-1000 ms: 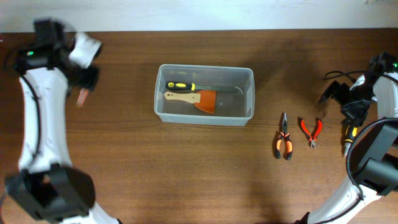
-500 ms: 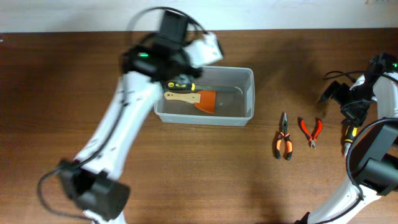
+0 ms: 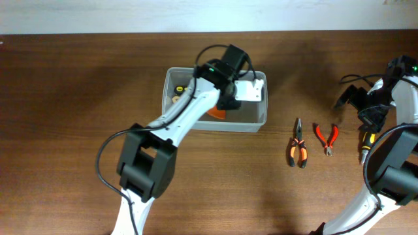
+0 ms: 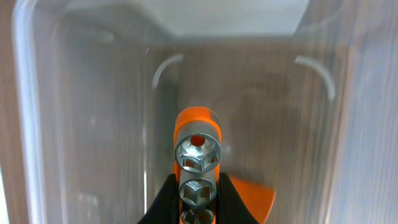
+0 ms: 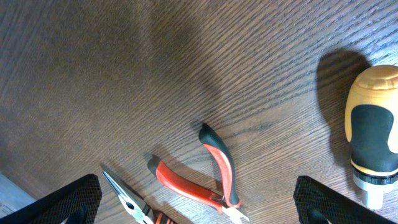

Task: Pack container
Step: 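Lift the socket strip and lower it into the container, release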

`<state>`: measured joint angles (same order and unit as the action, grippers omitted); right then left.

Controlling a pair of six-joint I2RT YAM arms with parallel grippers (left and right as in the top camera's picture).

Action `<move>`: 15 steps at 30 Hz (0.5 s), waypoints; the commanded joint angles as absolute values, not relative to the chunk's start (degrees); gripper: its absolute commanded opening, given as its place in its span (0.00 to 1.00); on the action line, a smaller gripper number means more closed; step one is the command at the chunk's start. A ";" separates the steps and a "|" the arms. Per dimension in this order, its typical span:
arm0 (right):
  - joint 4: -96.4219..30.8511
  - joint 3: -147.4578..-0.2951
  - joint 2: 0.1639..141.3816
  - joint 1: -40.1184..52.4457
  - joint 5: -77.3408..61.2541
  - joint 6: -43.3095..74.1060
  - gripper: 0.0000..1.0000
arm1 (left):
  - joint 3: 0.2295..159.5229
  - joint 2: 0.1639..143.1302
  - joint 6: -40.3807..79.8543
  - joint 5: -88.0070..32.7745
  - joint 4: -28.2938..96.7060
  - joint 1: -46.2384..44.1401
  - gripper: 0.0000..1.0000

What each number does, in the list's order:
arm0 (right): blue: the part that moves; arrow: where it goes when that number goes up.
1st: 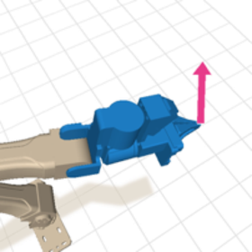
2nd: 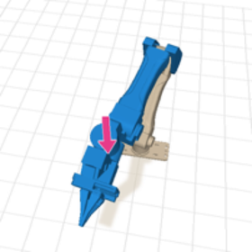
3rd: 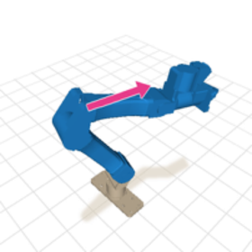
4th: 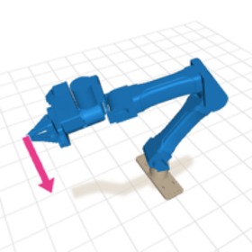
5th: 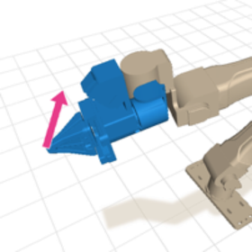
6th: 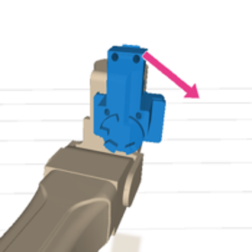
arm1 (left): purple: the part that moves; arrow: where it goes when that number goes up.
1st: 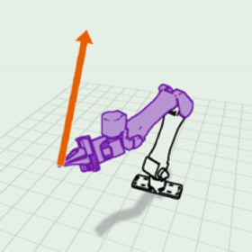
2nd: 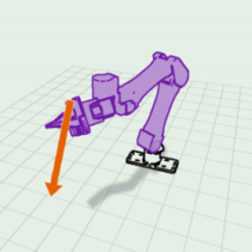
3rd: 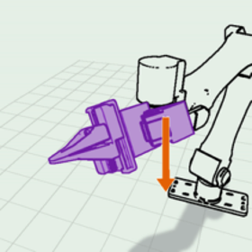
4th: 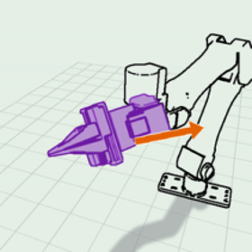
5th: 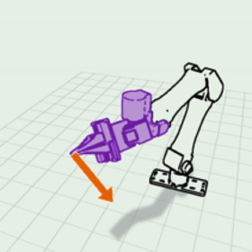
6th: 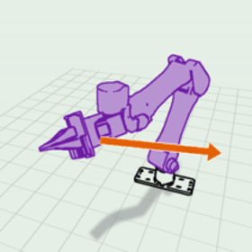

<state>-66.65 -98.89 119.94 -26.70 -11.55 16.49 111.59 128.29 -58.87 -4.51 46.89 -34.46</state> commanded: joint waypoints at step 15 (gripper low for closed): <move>-66.67 -99.59 117.99 -26.70 -11.81 16.82 0.99 | 111.42 131.81 -60.55 -5.19 41.80 -36.86 0.43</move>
